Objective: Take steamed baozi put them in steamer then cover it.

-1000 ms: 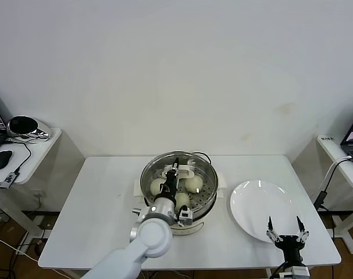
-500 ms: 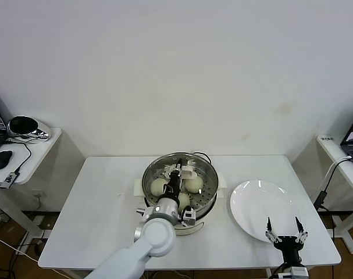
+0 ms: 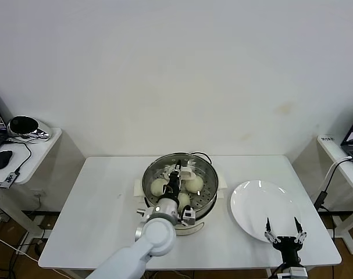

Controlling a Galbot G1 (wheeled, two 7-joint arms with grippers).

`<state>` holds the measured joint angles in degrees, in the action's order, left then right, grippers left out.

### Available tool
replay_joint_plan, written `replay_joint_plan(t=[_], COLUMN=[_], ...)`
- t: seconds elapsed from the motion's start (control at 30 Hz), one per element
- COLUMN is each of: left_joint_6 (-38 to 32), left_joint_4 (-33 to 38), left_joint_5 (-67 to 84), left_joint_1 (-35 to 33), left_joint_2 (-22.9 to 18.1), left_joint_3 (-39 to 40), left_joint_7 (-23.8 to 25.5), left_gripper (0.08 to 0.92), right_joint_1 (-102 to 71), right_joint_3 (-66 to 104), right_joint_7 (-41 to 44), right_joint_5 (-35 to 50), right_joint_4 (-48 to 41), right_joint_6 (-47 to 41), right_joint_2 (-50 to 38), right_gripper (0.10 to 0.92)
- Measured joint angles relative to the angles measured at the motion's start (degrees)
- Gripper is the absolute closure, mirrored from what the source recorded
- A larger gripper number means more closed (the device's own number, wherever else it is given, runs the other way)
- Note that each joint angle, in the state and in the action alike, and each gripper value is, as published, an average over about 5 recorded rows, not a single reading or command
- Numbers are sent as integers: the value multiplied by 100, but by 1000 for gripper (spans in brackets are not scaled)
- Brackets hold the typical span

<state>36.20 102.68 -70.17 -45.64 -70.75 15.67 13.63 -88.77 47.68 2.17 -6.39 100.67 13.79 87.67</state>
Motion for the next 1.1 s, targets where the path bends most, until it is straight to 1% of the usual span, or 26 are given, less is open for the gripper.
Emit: replay_joint_plan(t=[0.1,0.23,0.4,0.57,0.73,0.83,1.1], left_joint_6=[2,15,-10,-121,-482,-956,-2433], left_joint_4=[33,138,398,856,1496,1818,2234], left_joint_5=[34,98,297,724,1480,2202,4791], left_joint_1=[-31,-98,-295,-712,-1419,-2024,-3832], left_joint_2=[5,55,170,367,568,612,490], left_joint_3=[-21,-65,-160,-339,-808,-1327,-2927], left_joint_7=[-26,-66,-220,-541,-1097,-1478,-2355], left_gripper=[771,658,519,381,237,188,177], right_joint_1=[-2,-11,-13,-6,-3,-2,-85], right_joint_3=[-2,-2,3,15,12,-11,-165], right_joint_7=[1,1,2,4,9,25,194], right_joint_5=[-1,-1,-1,3,9,7,23], right_joint_4=[0,2,-1,-14,-31,-38,14], right_joint_6=[0,0,3,3,3,-6,-48], right_joint_2=[1,-2,-8,-16,-33,-49,-131], right_gripper=[203,203,203,203,203,203,203])
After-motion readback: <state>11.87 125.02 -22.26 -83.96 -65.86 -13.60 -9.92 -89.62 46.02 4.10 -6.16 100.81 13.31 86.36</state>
